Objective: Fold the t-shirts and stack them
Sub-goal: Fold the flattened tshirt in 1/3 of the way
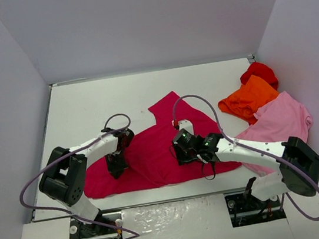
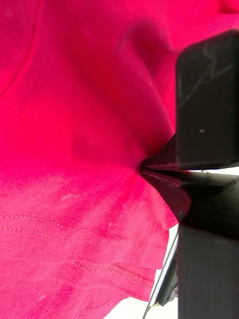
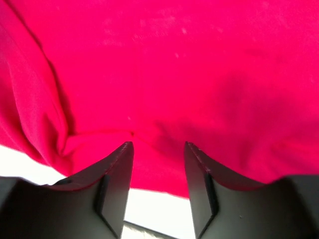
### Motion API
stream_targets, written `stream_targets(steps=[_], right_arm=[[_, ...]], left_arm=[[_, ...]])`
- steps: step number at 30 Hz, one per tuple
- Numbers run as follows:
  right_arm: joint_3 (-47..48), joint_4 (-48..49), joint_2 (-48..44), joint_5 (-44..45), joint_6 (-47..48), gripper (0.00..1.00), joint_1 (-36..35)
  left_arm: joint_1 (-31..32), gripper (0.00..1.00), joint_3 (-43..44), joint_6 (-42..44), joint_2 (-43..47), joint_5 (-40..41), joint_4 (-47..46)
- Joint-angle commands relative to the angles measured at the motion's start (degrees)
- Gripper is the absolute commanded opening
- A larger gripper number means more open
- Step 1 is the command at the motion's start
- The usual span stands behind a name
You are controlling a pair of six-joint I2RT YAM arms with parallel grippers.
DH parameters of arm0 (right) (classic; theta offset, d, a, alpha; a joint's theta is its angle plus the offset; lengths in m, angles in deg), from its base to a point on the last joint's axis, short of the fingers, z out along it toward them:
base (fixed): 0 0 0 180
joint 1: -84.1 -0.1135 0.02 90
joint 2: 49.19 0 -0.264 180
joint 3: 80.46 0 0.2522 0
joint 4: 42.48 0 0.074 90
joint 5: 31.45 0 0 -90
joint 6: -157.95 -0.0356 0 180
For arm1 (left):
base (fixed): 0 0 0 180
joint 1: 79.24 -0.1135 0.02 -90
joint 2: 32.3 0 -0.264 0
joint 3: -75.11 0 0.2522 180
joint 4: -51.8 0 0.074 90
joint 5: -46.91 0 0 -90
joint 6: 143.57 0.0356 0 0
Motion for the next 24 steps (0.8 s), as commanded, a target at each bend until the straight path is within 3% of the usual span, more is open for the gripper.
stream_targets(steps=[1,9,24], right_arm=[[4.38,5.53,7.61,0.68,2.16,0.47,-0.25],[6.54,11.34,18.29,-0.42,3.97,0.47,-0.25],[6.64,7.83,15.16,2.12,4.35,0.44,-0.16]], left_arm=[[1.0,0.0,2.11,-0.06,-0.21,0.48,-0.42],[2.47,0.0,1.74,-0.94,0.25,0.8,-0.51],[3.18,0.0,1.37,0.03,-2.59,0.11,-2.54]])
